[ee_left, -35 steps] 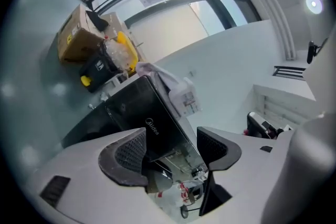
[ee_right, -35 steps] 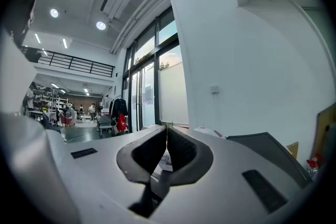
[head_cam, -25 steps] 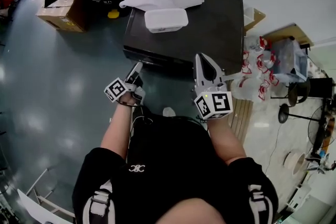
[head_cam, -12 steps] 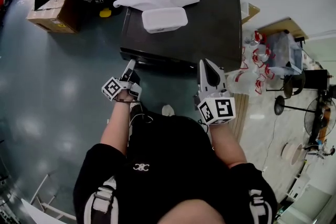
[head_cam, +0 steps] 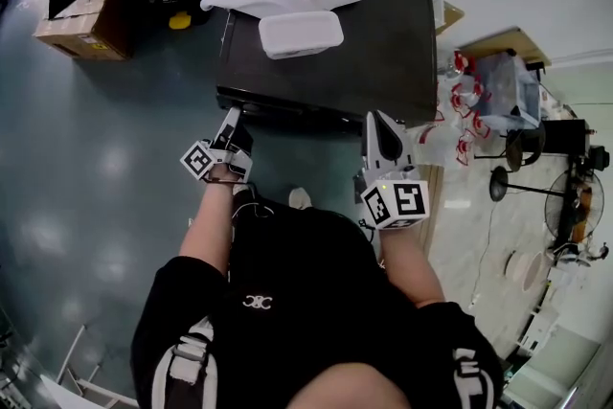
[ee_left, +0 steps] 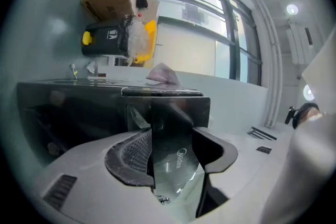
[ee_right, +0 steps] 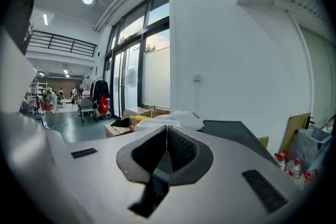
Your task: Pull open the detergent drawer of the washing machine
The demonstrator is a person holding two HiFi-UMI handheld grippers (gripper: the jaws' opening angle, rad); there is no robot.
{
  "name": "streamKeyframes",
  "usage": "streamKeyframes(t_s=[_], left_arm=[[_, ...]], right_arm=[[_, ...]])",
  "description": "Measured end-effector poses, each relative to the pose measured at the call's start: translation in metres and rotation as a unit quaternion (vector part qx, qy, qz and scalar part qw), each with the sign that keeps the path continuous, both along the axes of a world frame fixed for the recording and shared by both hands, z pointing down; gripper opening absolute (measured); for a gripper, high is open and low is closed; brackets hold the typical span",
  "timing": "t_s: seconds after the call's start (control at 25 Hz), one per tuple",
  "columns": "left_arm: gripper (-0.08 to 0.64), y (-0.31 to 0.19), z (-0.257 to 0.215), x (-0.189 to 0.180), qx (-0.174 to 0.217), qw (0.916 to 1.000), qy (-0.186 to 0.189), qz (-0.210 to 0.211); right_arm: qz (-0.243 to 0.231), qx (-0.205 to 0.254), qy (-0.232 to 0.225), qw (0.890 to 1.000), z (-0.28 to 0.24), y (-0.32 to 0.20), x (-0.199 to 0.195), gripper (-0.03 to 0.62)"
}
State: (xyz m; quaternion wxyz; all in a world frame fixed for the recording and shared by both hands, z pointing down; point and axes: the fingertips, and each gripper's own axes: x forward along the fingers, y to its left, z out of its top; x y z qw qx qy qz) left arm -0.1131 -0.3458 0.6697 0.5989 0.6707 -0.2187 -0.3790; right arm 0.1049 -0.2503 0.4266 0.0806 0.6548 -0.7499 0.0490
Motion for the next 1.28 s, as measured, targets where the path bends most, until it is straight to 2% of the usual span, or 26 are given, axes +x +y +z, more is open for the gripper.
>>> streamKeyframes(t_s=[0.12, 0.4, 0.68, 0.92, 1.28], left_arm=[[0.216, -0.002, 0.002, -0.001, 0.011, 0.9999, 0.012, 0.0], [0.175, -0.004, 0.01, 0.001, 0.038, 0.999, 0.004, 0.024], [0.149, 0.001, 0.009, -0.001, 0.022, 0.9994, 0.018, 0.021], [0.146, 0.012, 0.009, -0.004, 0.022, 0.9993, 0.017, 0.023], [0.13, 0.038, 0.012, -0.011, 0.046, 0.9981, 0.022, 0.036]], right_arm=[[-0.003, -0.009, -0.005, 1.0, 0.003, -0.002, -0.006, 0.008], [-0.016, -0.027, -0.011, 0.999, 0.017, 0.002, -0.019, 0.008], [-0.032, -0.036, -0.02, 0.999, 0.016, 0.004, -0.021, 0.008], [-0.041, -0.043, -0.029, 0.998, 0.017, 0.006, -0.019, 0.008], [-0.051, -0.056, -0.029, 0.997, 0.026, 0.011, -0.021, 0.008]])
